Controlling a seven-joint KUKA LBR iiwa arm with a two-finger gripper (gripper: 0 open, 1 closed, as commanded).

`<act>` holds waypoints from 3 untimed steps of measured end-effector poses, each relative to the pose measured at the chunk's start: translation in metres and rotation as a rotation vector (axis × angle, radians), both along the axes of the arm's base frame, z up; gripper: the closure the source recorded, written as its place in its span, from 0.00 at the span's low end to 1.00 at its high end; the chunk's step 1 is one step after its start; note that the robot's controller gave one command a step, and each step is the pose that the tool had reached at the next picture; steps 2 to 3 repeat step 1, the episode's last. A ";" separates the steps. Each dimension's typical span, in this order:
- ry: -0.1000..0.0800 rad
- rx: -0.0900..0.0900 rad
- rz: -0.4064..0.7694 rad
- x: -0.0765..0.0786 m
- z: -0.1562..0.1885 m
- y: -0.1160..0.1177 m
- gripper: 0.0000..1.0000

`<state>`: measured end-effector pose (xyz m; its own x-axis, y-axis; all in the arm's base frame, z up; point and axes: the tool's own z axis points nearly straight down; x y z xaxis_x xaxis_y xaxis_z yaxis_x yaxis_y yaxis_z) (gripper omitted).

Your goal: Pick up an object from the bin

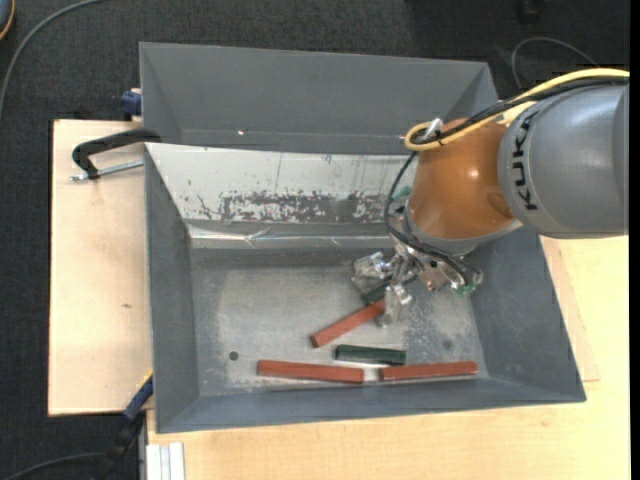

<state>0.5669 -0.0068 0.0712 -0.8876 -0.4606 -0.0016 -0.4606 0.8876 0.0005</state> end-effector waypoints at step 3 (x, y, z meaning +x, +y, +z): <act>-0.016 -0.001 0.143 0.015 0.199 0.014 1.00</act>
Offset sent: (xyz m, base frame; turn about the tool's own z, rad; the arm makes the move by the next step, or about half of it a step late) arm 0.0123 0.0124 0.1932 -0.1441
